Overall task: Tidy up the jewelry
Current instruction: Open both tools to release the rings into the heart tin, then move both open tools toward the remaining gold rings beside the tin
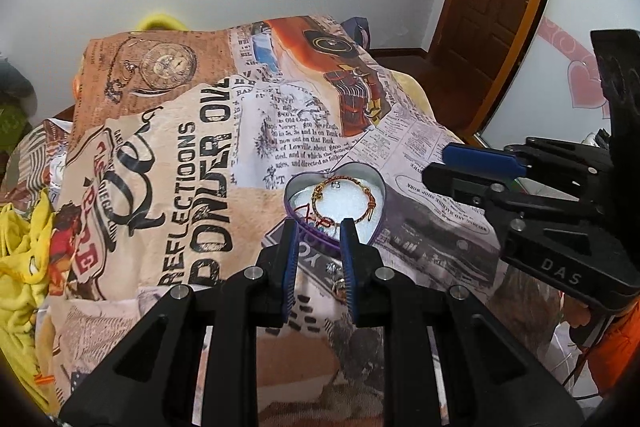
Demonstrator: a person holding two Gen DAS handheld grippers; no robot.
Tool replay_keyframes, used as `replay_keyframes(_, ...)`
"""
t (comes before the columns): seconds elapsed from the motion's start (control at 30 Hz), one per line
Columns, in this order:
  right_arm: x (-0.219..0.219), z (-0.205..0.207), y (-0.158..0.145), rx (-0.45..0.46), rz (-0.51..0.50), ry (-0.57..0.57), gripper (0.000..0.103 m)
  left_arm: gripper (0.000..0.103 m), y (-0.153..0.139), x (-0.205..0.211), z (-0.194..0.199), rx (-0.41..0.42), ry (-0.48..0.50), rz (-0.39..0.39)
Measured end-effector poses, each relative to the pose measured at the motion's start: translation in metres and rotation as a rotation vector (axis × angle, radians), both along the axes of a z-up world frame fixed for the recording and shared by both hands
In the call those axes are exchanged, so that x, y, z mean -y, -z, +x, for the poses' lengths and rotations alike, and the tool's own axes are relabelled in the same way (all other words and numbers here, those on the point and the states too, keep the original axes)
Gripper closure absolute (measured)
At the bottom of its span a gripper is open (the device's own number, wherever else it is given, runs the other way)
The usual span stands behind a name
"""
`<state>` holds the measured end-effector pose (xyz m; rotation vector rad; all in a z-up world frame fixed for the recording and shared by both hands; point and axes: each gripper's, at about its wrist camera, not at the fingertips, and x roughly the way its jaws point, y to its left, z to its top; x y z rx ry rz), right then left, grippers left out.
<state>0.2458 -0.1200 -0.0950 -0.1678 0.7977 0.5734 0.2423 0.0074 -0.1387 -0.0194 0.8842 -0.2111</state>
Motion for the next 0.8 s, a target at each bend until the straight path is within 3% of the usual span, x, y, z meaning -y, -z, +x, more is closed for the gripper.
replay_keyframes(0.13,0.002,-0.011,-0.001,0.009,0.003,0.009,0.071,0.083,0.002,-0.004,-0.009,-0.007,-0.007,0.008)
replay_keyframes(0.6,-0.005,-0.030,0.037,-0.085,-0.034,-0.005,0.071,0.083,0.055,-0.007,-0.027,-0.143,0.002,0.003)
replay_keyframes(0.8,-0.010,-0.030,0.064,-0.145,-0.081,-0.017,0.071,0.083,0.063,-0.011,-0.027,-0.155,-0.002,-0.017)
